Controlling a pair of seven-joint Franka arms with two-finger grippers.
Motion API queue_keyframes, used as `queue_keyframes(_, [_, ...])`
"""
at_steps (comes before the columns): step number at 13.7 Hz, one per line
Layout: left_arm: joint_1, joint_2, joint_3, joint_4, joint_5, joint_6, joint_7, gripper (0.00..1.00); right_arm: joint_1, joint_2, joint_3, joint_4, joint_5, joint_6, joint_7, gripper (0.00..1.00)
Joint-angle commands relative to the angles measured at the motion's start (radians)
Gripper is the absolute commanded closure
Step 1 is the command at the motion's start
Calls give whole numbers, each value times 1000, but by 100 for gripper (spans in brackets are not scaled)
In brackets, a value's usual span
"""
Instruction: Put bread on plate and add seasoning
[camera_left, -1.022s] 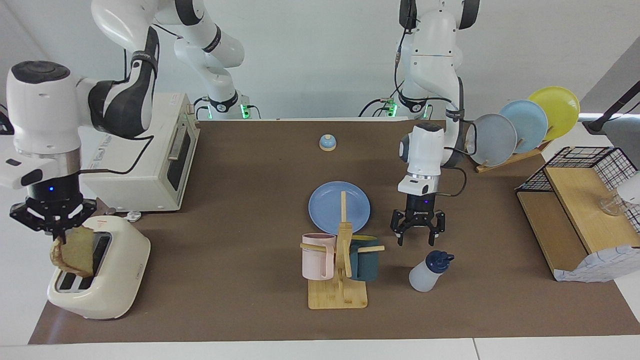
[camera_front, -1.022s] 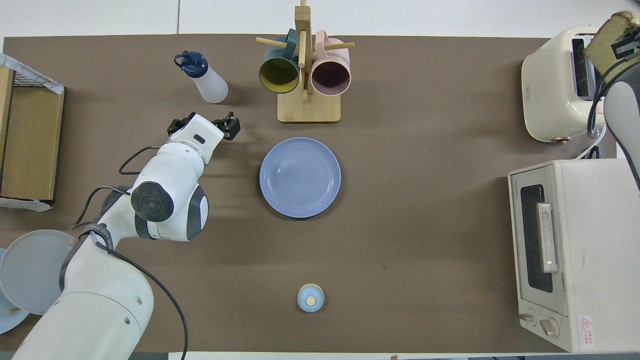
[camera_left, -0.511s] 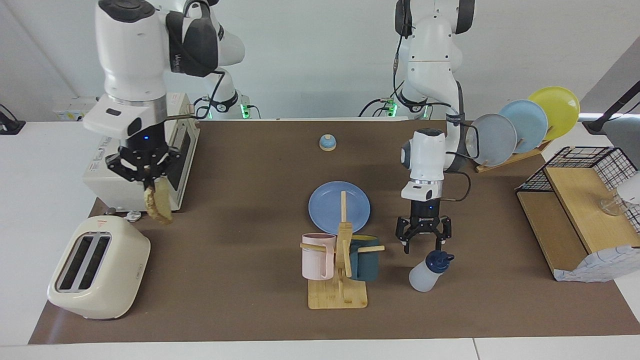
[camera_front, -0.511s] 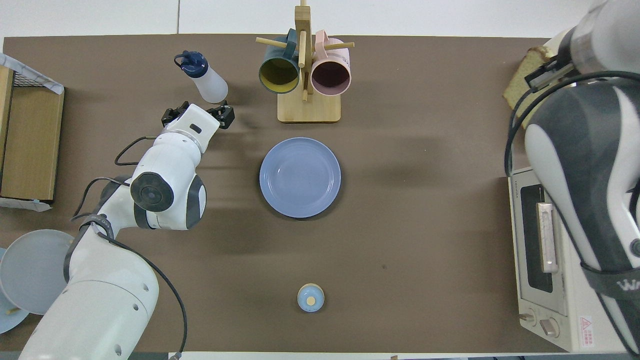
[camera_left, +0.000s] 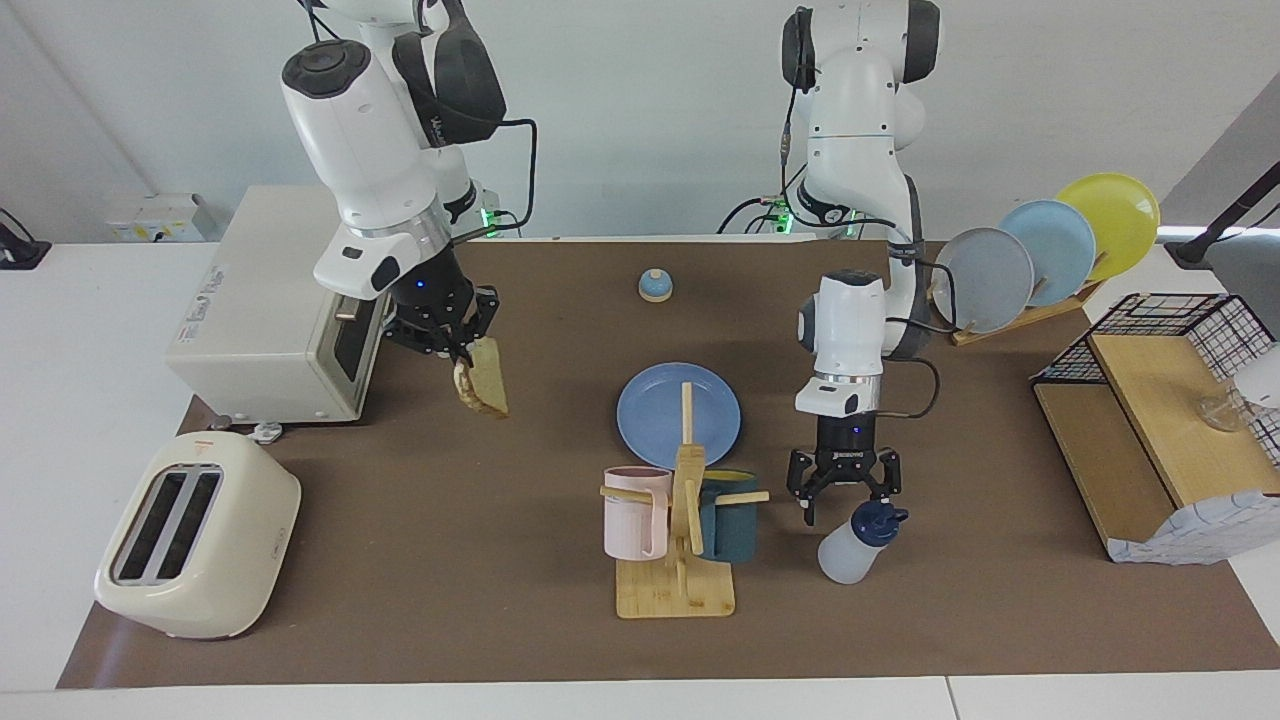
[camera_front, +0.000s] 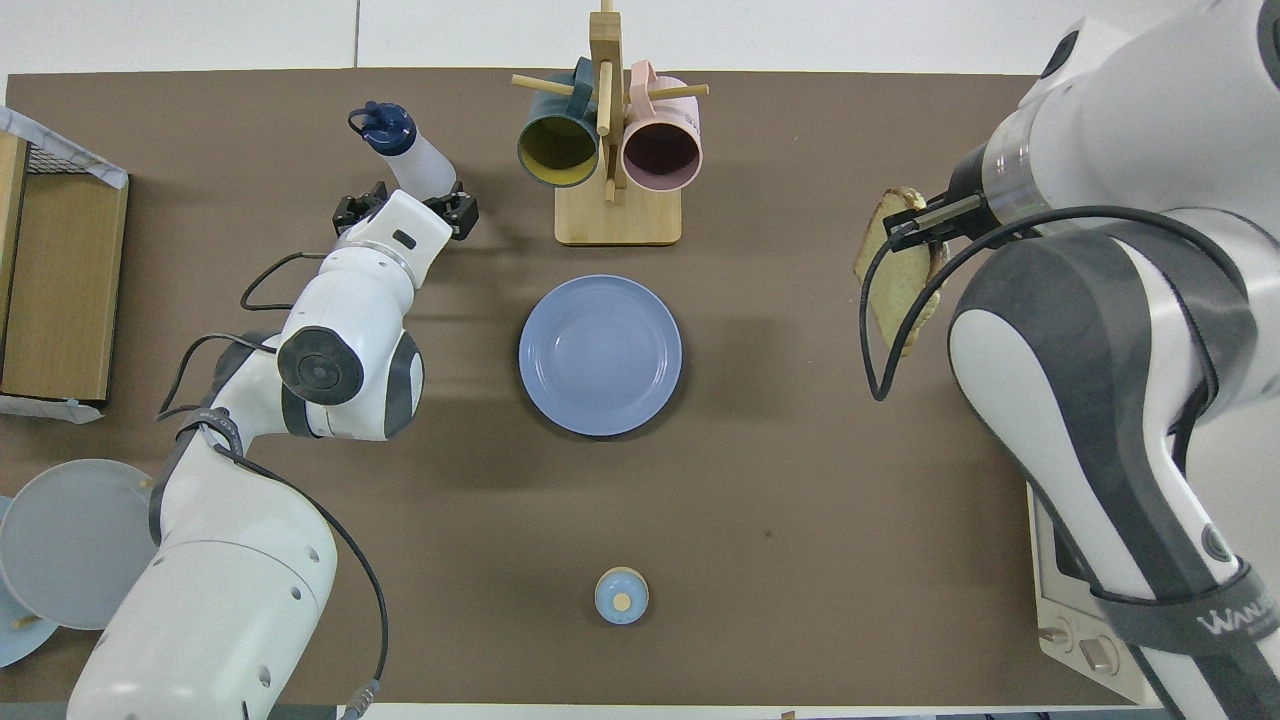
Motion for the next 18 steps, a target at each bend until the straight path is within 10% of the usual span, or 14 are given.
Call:
queue_keyframes(1, [-10, 49, 21, 54, -15, 6, -1, 0, 60, -76, 1, -172, 36, 123, 58, 100])
queue_keyframes(11, [34, 93, 20, 145, -15, -46, -4, 0, 296, 30, 1, -352, 296, 717, 254, 100])
queue_keyframes(18, [47, 96, 17, 171, -12, -77, -1, 0, 387, 60, 1, -438, 301, 863, 229, 100])
